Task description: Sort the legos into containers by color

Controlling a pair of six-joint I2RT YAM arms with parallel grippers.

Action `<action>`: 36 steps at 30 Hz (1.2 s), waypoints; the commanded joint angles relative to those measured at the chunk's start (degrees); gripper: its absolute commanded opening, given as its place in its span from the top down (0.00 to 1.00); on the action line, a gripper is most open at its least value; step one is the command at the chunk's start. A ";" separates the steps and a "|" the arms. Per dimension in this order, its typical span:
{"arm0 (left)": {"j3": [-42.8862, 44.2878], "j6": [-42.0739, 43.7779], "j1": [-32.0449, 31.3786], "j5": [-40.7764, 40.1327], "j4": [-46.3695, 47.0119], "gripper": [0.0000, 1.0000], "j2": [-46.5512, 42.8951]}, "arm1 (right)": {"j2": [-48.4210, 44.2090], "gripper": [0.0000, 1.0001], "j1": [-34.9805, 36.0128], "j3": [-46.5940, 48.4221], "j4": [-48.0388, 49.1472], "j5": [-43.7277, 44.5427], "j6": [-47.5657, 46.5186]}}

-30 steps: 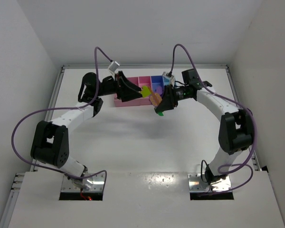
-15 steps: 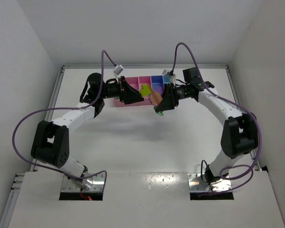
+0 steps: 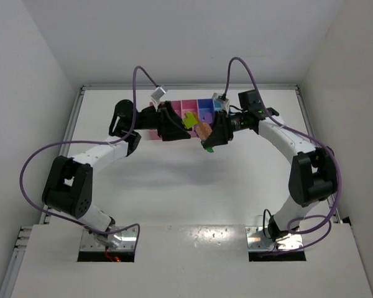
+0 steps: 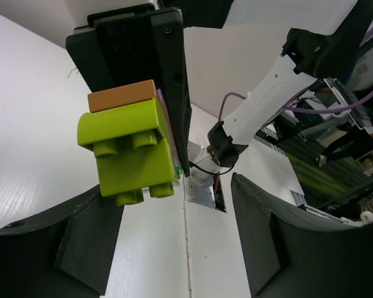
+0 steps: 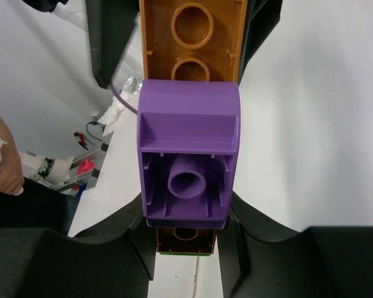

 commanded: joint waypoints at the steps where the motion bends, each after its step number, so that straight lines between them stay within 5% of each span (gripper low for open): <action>1: 2.17 2.55 -0.54 0.54 0.45 0.28 0.30 | 0.19 1.00 1.19 1.75 3.22 -2.19 -1.25; 4: 2.70 1.86 -0.01 -1.04 1.13 0.41 1.44 | 0.19 1.00 1.19 1.23 3.22 -2.19 -1.25; 7: 2.70 -1.39 1.31 -1.93 3.41 0.44 2.06 | -0.34 1.00 1.19 -0.08 3.22 -2.19 -1.25; 19: 2.70 -4.12 1.84 -2.98 6.85 0.35 3.29 | -2.18 1.00 0.67 -3.17 3.22 -1.66 -1.25; 23: 2.70 -4.12 1.84 -2.98 6.85 0.56 3.29 | -2.18 1.00 0.67 -3.17 3.22 -1.66 -1.25; 27: 2.70 -1.67 2.36 -2.98 3.35 0.92 3.29 | -2.18 1.00 -0.47 -2.65 3.22 -1.66 -1.25; 36: 0.94 3.86 2.36 -2.98 -2.73 1.00 1.71 | -1.04 1.00 -7.50 0.70 3.93 -0.52 0.60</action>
